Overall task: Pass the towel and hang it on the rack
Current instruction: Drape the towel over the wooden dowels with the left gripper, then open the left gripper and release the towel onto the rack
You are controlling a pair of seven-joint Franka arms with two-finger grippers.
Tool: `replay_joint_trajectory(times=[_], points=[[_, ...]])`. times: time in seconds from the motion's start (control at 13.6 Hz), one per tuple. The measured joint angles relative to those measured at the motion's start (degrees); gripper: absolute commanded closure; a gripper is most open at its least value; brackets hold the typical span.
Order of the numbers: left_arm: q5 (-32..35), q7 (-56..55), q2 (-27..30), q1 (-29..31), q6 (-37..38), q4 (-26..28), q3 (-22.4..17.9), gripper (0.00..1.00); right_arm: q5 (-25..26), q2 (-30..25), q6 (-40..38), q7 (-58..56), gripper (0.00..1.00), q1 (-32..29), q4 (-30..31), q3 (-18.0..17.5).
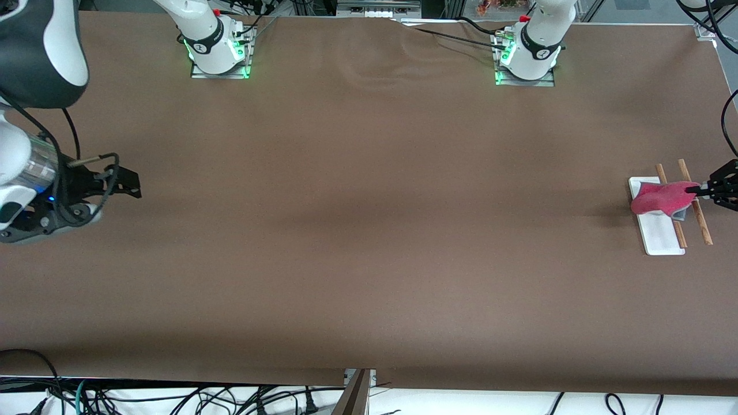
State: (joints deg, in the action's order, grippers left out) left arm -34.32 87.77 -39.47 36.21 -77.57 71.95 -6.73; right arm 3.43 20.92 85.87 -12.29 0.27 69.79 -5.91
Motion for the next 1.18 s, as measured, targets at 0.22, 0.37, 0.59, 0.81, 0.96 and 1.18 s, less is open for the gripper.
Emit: replay_joint_trajectory(times=[0.22,0.37,0.59,0.81,0.96,1.18], points=[[0.00,4.67,-0.09,0.45,-4.49,-0.47,-3.03,1.00,2.45,-2.84,0.02,0.00,0.00,-0.75,3.08,0.19],[0.00,7.60,-0.09,0.45,-7.94,-0.64,-3.96,1.00,3.32,-5.05,0.10,0.01,0.00,-2.01,3.73,0.50],[0.06,10.73,-0.63,0.45,-13.69,-0.64,-4.78,1.00,3.36,-8.64,0.11,-0.08,0.00,-3.18,6.13,0.65],[0.07,11.80,-2.51,1.07,-17.18,-0.56,-5.64,1.00,3.12,-10.27,-0.02,0.36,0.00,-3.15,9.23,0.57],[0.07,12.16,-4.22,1.39,-17.59,-0.54,-5.68,0.99,1.98,-11.21,-0.45,4.41,0.00,-3.15,11.01,0.55],[0.07,12.35,-5.26,1.36,-17.83,-0.55,-5.66,0.00,1.56,-12.32,-1.26,6.99,0.00,-3.14,12.05,0.18]])
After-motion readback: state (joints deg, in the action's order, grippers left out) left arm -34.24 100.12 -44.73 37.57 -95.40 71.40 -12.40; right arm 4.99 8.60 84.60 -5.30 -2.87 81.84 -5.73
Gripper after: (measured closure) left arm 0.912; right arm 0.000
